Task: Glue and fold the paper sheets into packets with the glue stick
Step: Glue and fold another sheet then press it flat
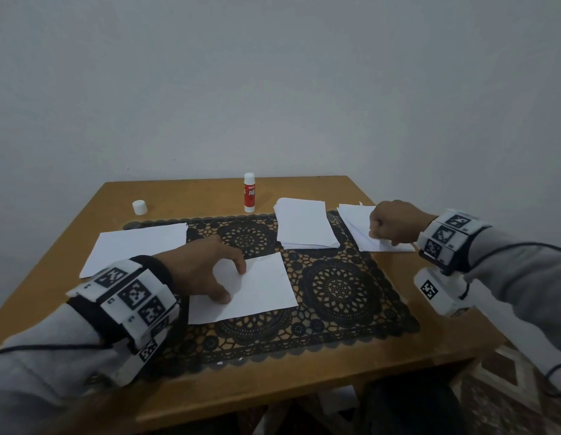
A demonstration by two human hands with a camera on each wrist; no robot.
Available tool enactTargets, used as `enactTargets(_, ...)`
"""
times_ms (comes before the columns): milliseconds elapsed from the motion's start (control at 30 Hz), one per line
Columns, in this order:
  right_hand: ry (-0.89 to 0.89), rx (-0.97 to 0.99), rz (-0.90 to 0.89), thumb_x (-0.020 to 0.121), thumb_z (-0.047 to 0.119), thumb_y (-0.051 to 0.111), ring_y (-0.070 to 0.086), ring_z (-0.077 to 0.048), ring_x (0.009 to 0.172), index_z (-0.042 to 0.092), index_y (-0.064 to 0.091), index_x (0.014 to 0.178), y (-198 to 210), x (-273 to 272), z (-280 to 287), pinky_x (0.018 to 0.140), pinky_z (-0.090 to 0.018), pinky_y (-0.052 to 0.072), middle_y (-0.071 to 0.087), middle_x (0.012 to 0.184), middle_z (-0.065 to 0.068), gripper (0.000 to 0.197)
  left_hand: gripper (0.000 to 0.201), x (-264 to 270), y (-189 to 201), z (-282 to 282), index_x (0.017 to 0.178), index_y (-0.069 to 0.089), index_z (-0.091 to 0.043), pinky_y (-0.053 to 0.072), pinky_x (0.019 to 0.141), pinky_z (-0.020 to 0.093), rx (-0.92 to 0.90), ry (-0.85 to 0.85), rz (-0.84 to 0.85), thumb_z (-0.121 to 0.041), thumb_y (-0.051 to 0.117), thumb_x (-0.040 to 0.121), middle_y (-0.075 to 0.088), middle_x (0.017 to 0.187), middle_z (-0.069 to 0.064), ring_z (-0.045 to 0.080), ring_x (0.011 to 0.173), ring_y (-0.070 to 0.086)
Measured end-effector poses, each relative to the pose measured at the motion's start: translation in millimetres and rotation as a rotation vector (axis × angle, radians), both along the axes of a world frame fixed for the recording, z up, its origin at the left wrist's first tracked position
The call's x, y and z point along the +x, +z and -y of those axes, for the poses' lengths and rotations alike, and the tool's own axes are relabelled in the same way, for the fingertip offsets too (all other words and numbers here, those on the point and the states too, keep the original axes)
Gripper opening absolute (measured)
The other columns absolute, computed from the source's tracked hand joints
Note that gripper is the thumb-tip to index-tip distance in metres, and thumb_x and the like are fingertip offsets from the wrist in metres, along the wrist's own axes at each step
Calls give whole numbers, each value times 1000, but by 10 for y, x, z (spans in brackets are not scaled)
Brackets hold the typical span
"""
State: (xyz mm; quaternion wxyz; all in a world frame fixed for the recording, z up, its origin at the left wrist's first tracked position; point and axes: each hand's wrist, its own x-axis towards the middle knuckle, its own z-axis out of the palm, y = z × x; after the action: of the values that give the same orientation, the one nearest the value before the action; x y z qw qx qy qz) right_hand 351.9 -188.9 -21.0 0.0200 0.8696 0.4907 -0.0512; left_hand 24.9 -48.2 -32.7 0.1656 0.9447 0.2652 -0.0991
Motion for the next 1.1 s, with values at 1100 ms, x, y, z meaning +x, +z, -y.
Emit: enactTargets(1100, -277, 266, -488, 85, 29, 73, 62, -26, 78, 3, 54, 70, 43, 78, 18, 61, -32, 57, 64, 83, -16, 35, 44, -6, -4, -9, 109, 55, -42, 40, 99, 38, -9, 32, 9, -39, 79, 73, 44, 120, -3, 18, 113, 42)
